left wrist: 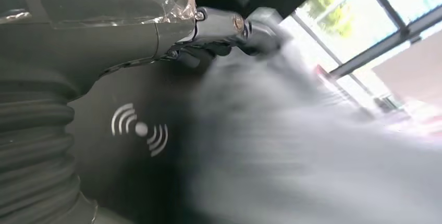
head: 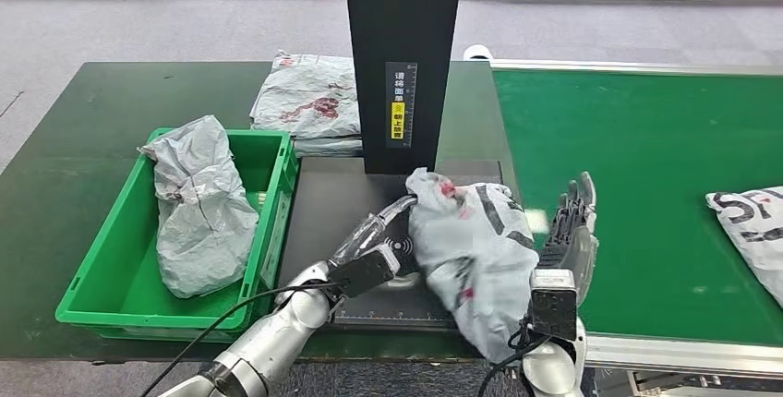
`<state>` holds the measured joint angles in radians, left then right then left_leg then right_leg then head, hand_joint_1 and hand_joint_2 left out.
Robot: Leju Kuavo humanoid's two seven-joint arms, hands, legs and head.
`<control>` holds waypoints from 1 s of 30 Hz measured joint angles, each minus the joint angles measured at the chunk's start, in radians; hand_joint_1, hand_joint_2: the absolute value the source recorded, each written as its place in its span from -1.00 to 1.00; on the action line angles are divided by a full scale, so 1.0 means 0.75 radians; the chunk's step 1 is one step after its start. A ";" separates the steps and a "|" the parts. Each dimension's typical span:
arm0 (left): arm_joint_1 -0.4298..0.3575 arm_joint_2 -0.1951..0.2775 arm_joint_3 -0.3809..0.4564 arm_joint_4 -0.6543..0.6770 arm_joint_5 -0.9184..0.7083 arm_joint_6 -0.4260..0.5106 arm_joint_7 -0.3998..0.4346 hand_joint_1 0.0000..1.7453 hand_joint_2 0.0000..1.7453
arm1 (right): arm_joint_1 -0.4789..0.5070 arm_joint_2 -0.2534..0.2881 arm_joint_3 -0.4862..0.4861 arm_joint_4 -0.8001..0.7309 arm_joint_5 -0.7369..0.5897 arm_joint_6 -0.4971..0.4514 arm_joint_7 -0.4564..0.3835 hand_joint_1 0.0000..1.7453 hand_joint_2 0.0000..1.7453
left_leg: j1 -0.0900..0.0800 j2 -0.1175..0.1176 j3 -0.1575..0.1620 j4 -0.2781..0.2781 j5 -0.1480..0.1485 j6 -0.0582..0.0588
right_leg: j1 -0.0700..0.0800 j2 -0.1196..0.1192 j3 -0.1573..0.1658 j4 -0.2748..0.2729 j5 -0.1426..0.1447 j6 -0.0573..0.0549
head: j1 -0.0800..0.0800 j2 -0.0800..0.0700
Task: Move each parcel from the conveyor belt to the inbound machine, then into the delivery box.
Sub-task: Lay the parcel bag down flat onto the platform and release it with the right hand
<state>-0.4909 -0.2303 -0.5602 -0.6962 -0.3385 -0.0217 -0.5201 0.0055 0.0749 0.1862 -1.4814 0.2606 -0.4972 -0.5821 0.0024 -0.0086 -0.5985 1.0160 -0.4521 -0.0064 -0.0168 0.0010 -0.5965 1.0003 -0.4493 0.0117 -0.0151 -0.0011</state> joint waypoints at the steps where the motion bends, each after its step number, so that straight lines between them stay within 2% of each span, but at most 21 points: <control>1: 0.001 -0.005 -0.008 0.013 -0.011 0.005 0.001 -1.00 1.00 | 0.008 0.002 -0.010 -0.011 -0.004 0.007 0.000 -1.00 -1.00 | 0.000 0.000 0.000 0.000 0.000 0.000 | 0.000 0.000 0.000 0.000 0.000 0.000 | 0.000 0.000; 4: 0.003 -0.016 -0.032 0.042 -0.039 0.027 0.002 -1.00 1.00 | 0.019 0.012 -0.031 -0.033 0.011 0.048 0.033 -1.00 -1.00 | 0.000 0.000 0.000 0.000 0.000 0.000 | 0.000 0.000 0.000 0.000 0.000 0.000 | 0.000 0.000; 8: 0.007 -0.024 -0.040 0.058 -0.012 0.096 0.021 -1.00 1.00 | 0.015 0.018 -0.047 -0.033 0.157 0.130 0.208 -1.00 -1.00 | 0.000 0.000 0.000 0.000 0.000 0.000 | 0.000 0.000 0.000 0.000 0.000 0.000 | 0.000 0.000; 10: 0.008 -0.025 -0.031 0.056 0.025 0.139 0.041 -1.00 1.00 | 0.007 0.018 -0.049 -0.018 0.310 0.148 0.315 -1.00 -1.00 | 0.000 0.000 0.000 -0.001 0.000 0.000 | 0.000 0.000 0.000 0.000 0.000 0.000 | 0.000 0.000; 14: 0.010 -0.025 0.030 0.026 0.098 0.193 0.087 -1.00 1.00 | -0.012 0.017 -0.049 0.037 0.743 0.228 0.634 -1.00 -1.00 | 0.000 0.000 0.000 0.000 0.000 0.000 | 0.000 0.000 0.000 0.001 0.000 0.000 | 0.000 0.000; 16: 0.010 -0.024 0.064 0.010 0.117 0.207 0.100 -1.00 1.00 | -0.014 0.015 -0.049 0.064 0.890 0.268 0.738 -1.00 -1.00 | 0.000 0.000 0.000 0.000 0.001 0.000 | 0.000 -0.001 0.000 0.001 0.000 0.000 | 0.000 0.000; 18: 0.012 -0.023 0.092 -0.003 0.129 0.221 0.101 -1.00 1.00 | -0.013 0.012 -0.049 0.079 0.945 0.276 0.753 -1.00 -1.00 | 0.000 -0.001 0.000 0.000 0.001 0.000 | 0.000 -0.001 0.000 0.001 0.000 0.000 | 0.000 0.000; 20: 0.017 -0.020 0.112 -0.017 0.135 0.225 0.084 -1.00 1.00 | -0.011 0.007 -0.049 0.082 0.942 0.262 0.723 -1.00 -1.00 | 0.000 0.000 0.000 0.000 0.001 0.000 | 0.000 -0.001 0.000 0.001 0.000 0.000 | 0.000 0.000; 24: 0.038 -0.007 0.124 -0.064 0.133 0.183 0.024 -1.00 1.00 | -0.011 -0.005 -0.058 0.081 0.857 0.241 0.669 -1.00 1.00 | 0.000 -0.001 0.000 0.000 0.000 0.000 | 0.000 -0.001 0.000 0.000 0.000 0.000 | 0.000 0.000; 30: 0.079 -0.003 0.127 -0.151 0.184 0.115 -0.098 -1.00 1.00 | -0.012 -0.015 -0.118 0.081 0.683 0.198 0.581 -1.00 1.00 | 0.000 0.000 0.000 0.000 0.000 0.000 | 0.000 -0.001 0.000 0.000 0.000 0.000 | 0.000 0.000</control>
<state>-0.4316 -0.2323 -0.4650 -0.8097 -0.2006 0.0643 -0.5934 -0.0031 0.0639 0.0979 -1.4210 0.7727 -0.3486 -0.1467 0.0024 -0.0088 -0.5988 1.0158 -0.4523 -0.0061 -0.0168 0.0004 -0.5965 1.0003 -0.4495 0.0117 -0.0150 -0.0010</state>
